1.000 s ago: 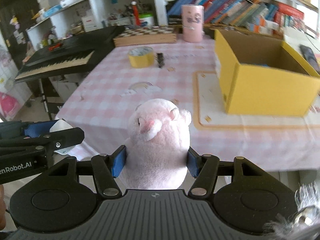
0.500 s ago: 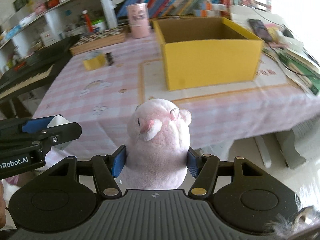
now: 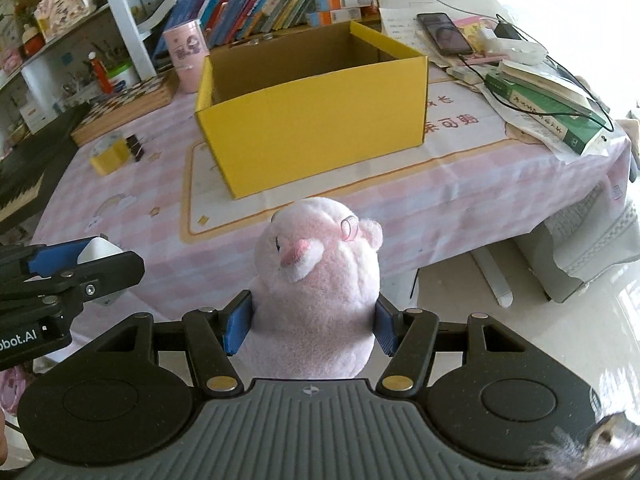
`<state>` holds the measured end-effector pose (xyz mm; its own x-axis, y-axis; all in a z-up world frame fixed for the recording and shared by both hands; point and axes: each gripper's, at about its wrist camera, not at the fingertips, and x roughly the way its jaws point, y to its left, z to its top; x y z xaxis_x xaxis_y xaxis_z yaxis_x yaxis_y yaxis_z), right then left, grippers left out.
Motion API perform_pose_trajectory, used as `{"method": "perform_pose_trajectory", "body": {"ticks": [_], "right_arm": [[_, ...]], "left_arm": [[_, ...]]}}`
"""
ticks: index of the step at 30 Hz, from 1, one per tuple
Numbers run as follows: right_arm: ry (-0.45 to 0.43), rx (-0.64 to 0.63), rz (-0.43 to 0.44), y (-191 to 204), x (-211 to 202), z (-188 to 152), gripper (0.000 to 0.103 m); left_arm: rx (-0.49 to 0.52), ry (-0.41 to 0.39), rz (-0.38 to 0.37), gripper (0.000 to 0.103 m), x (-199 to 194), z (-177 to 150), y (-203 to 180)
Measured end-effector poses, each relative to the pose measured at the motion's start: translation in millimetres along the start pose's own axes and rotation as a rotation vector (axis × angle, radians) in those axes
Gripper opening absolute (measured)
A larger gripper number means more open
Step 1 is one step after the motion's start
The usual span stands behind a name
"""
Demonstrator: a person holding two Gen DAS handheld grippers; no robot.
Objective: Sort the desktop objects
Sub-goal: 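Carry the white plug and pink pig toward the yellow box with both grippers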
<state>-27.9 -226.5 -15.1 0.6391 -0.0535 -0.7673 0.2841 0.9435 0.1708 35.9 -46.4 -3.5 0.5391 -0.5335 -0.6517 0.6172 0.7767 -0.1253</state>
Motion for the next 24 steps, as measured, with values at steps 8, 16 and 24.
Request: {"method": "perform_pose_trajectory", "body": {"ticks": [8, 16, 24], "right_arm": [[0.01, 0.002, 0.005, -19, 12, 19, 0.058], [0.014, -0.003, 0.002, -38, 21, 35, 0.058], [-0.074, -0.035, -0.016, -61, 20, 68, 0.058]], "left_arm": [[0.008, 0.008, 0.004, 0.045, 20, 16, -9], [0.027, 0.003, -0.004, 0.045, 40, 32, -21], [0.057, -0.063, 0.004, 0.045, 57, 63, -34]]}}
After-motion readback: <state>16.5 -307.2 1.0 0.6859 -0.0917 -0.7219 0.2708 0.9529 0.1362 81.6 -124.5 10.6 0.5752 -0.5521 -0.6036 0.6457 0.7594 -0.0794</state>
